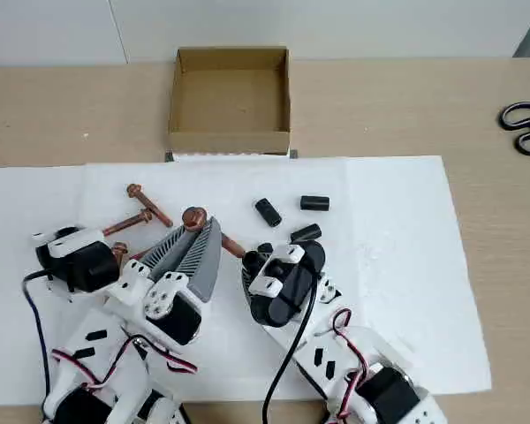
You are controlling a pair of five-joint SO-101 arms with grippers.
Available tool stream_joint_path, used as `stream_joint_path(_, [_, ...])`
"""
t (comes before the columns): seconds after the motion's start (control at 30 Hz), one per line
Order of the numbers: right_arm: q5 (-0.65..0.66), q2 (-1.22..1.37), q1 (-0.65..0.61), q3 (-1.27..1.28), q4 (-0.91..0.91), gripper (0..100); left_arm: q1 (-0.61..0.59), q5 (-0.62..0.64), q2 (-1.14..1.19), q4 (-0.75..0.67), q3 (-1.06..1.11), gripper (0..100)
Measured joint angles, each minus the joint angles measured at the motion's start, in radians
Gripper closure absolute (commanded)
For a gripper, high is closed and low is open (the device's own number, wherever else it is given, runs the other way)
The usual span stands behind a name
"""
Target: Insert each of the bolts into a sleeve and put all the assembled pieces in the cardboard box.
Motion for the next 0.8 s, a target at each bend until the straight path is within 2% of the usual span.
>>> stream_joint_path(0.47, [0.006,0.0,-0.058,0.002,-0.028,99.6,0.009,0.0,-0.006,0.037,0.038,99])
stream_joint_path(0.8, [0.075,0.0,-0.058,0.0,-0.032,99.6,0.009,-0.021,0.0,0.04,0.046,99])
